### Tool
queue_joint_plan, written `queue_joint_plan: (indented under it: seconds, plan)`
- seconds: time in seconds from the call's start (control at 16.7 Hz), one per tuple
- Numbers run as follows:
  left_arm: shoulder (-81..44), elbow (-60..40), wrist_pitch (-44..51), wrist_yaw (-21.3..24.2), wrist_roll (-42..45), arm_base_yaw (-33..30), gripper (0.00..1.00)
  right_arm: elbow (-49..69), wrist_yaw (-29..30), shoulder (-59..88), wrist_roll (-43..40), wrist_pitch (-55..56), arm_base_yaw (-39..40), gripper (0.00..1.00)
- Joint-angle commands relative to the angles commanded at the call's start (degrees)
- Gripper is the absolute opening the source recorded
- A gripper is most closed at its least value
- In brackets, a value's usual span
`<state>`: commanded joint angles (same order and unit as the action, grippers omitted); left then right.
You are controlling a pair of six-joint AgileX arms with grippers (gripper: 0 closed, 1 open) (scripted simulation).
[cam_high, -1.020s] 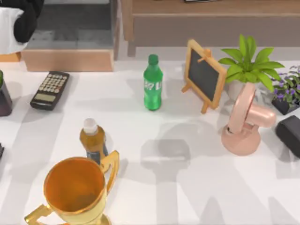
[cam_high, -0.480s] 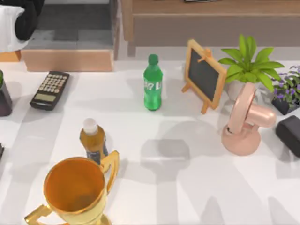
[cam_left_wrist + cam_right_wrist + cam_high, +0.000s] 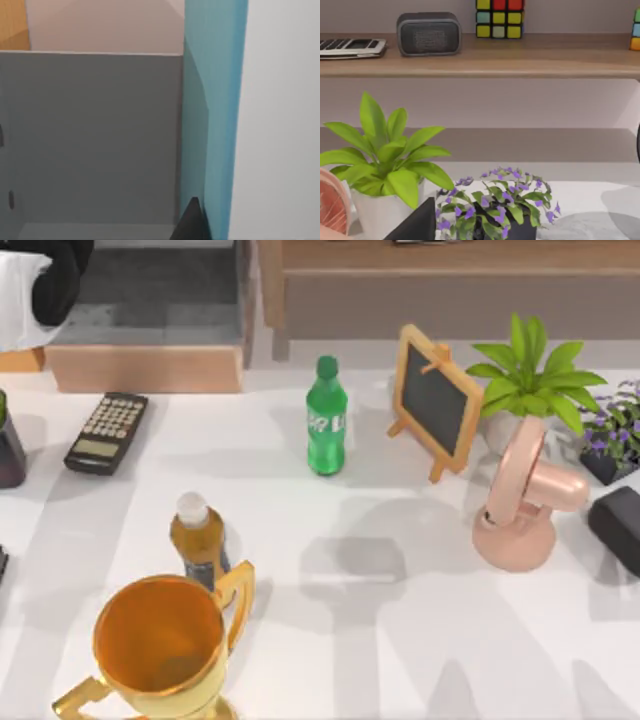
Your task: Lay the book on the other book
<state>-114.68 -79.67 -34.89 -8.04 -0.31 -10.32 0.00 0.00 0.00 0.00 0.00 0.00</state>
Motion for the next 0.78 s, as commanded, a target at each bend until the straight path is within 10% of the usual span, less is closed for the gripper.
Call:
queue_joint_plan:
  seconds: [0.78]
  plan:
    - [1.5, 0.8, 0.6, -0.1, 0.1, -0.2, 0.0, 0.0, 0.0, 0.0, 0.0, 0.0, 0.0, 1.0]
